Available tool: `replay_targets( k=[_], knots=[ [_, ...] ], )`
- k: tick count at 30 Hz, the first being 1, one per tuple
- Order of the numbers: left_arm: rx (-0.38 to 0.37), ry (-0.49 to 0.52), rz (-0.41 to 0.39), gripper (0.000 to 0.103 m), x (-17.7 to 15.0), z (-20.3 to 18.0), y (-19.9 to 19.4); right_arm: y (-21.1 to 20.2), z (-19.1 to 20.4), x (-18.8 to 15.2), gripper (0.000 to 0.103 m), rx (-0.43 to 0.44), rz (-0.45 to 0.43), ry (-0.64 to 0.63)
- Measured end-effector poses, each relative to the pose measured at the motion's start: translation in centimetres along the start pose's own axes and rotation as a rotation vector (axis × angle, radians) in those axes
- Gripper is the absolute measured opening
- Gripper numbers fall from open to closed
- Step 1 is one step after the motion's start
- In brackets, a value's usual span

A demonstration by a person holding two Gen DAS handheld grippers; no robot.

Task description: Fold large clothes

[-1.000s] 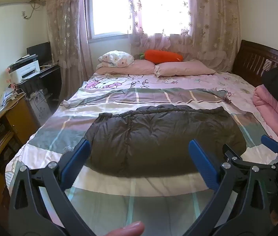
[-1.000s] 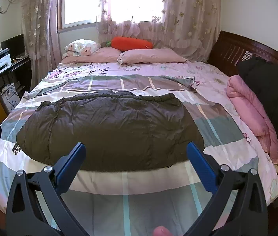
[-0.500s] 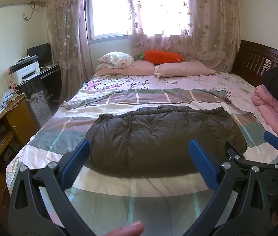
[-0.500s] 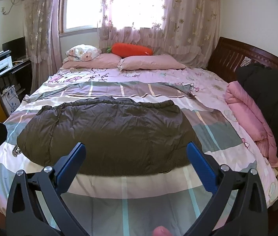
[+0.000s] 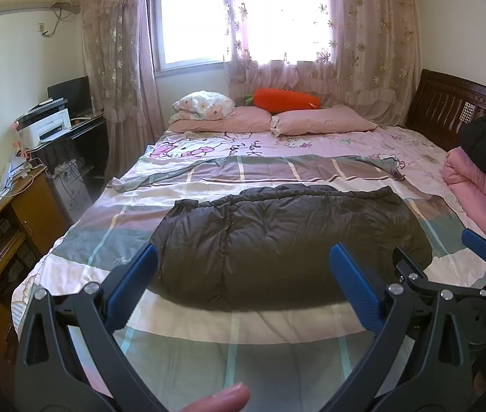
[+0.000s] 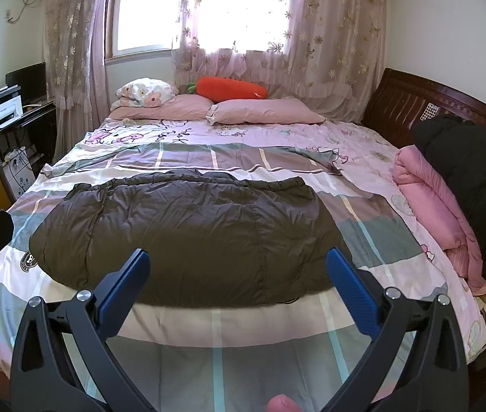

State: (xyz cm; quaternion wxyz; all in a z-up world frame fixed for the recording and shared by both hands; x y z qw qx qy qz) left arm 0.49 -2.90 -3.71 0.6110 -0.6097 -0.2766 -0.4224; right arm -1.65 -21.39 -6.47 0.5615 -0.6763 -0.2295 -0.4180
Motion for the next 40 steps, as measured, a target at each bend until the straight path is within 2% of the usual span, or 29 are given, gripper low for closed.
replay_targets(
  k=[19,22,24,30,40],
  knots=[
    [-0.026,0.013,-0.002,0.101,-0.3,0.5,-0.3,0.0,-0.1,-0.3,0.102,0.005,0.008,-0.012],
    [0.0,0.017,0.007,0.101,-0.5,0.5,-0.1,0.1,-0.4,-0.4,0.102,0.009,0.012,-0.019],
    [-0.017,0.02,0.008,0.101,-0.5,0.4,-0.1,0.3,-0.5,-0.7,0.102,0.016,0.016,-0.028],
    [-0.014,0.04,-0.013,0.101,-0.5,0.0,-0.5,0.4,-0.7,-0.9,0.102,0.021,0.019,-0.033],
    [-0.03,0.022,0.022,0.101,-0.7,0.2,0.2,0.4,-0.8,-0.9,0.102,0.02,0.02,-0.033]
  ],
)
Point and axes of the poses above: each gripper's, at about its wrist camera, not at the fingertips, and y roughly the way its jaws point, z to its left, x to its top, the point moved 6 cm from there along y, roughly the way its jaws point, and after that the axes turned 3 degrees about y, right-handed, at the moved point
